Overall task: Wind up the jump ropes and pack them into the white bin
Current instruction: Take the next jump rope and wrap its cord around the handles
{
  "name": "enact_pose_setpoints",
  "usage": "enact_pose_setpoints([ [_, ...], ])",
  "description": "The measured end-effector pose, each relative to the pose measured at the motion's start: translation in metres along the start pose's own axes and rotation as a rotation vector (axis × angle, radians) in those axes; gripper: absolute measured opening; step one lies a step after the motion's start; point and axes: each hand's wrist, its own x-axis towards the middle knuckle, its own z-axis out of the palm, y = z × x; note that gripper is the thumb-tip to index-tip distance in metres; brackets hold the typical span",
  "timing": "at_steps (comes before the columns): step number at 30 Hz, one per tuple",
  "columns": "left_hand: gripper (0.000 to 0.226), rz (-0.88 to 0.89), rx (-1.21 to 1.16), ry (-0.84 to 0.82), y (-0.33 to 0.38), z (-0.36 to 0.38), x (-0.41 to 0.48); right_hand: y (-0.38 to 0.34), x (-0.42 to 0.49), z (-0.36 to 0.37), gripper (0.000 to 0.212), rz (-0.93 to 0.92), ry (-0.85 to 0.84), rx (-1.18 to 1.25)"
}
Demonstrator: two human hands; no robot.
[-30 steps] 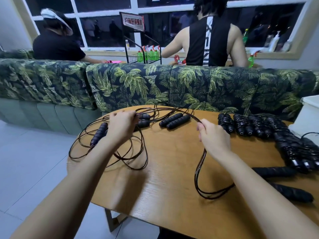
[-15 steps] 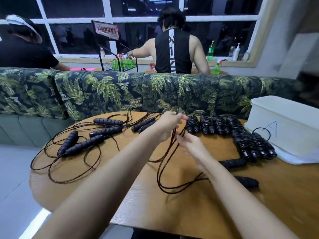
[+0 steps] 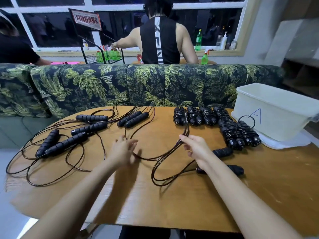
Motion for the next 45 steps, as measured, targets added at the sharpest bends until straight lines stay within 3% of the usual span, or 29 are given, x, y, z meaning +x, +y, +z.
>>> enact_pose_setpoints([
  [2, 0.033, -0.089, 0.015, -0.113, -0.013, 0.010, 0.000, 0.004, 0.003, -0.008, 0.015, 0.022, 0.000, -0.096],
  [7, 0.031, 0.086, -0.104, -0.111, 0.028, 0.010, -0.005, 0.015, 0.019, -0.011, 0.016, -0.066, 0.022, -0.612],
  [10, 0.033, 0.061, -0.276, -0.119, 0.055, 0.007, 0.004, 0.015, 0.024, 0.000, 0.027, -0.170, 0.075, -0.814],
  [12, 0.051, -0.005, -0.350, -0.120, 0.070, 0.007, 0.010, 0.013, 0.022, 0.006, 0.042, -0.219, 0.061, -1.009],
  [15, 0.092, 0.039, -0.124, -0.239, 0.091, 0.008, 0.004, 0.000, 0.016, 0.002, 0.065, -0.240, -0.005, -1.276],
  [19, 0.069, 0.128, 0.043, -0.271, 0.097, 0.014, -0.008, -0.017, 0.009, -0.054, 0.052, -0.227, -0.136, -1.269],
  [23, 0.044, 0.106, -0.056, -0.216, 0.086, 0.011, -0.005, -0.008, -0.005, -0.106, 0.111, -0.089, -0.426, -1.581],
  [25, 0.040, 0.078, -0.071, -0.214, 0.081, 0.007, -0.006, 0.003, -0.009, -0.110, 0.111, -0.187, -0.374, -1.708],
  [27, 0.040, 0.058, -0.073, -0.195, 0.075, 0.004, -0.005, 0.011, -0.012, -0.105, 0.089, -0.354, -0.252, -1.737],
  [31, 0.037, 0.027, -0.089, -0.080, 0.070, -0.009, -0.015, 0.021, -0.027, -0.080, 0.047, -0.318, -0.181, -1.528],
  [33, 0.033, 0.048, -0.098, 0.206, 0.075, -0.018, -0.032, 0.024, -0.037, -0.062, 0.042, -0.269, -0.115, -1.433],
  [35, 0.022, 0.163, -0.203, 0.471, 0.090, -0.025, -0.061, 0.026, -0.047, -0.046, 0.038, -0.139, -0.123, -1.186],
  [36, 0.027, 0.204, -0.243, 0.470, 0.099, -0.024, -0.074, 0.027, -0.052, -0.039, 0.033, -0.070, -0.163, -0.981],
  [38, 0.043, 0.192, -0.260, 0.266, 0.114, -0.013, -0.092, 0.028, -0.064, -0.028, 0.024, 0.038, -0.255, -0.551],
  [40, 0.047, 0.167, -0.233, 0.151, 0.118, 0.004, -0.100, 0.034, -0.076, -0.018, 0.031, 0.124, -0.270, -0.217],
  [43, 0.039, 0.194, -0.348, 0.165, 0.120, 0.020, -0.106, 0.045, -0.091, -0.009, 0.046, 0.176, -0.237, 0.098],
  [45, 0.046, 0.200, -0.390, 0.055, 0.122, 0.027, -0.111, 0.053, -0.099, -0.008, 0.043, 0.175, -0.207, 0.239],
])
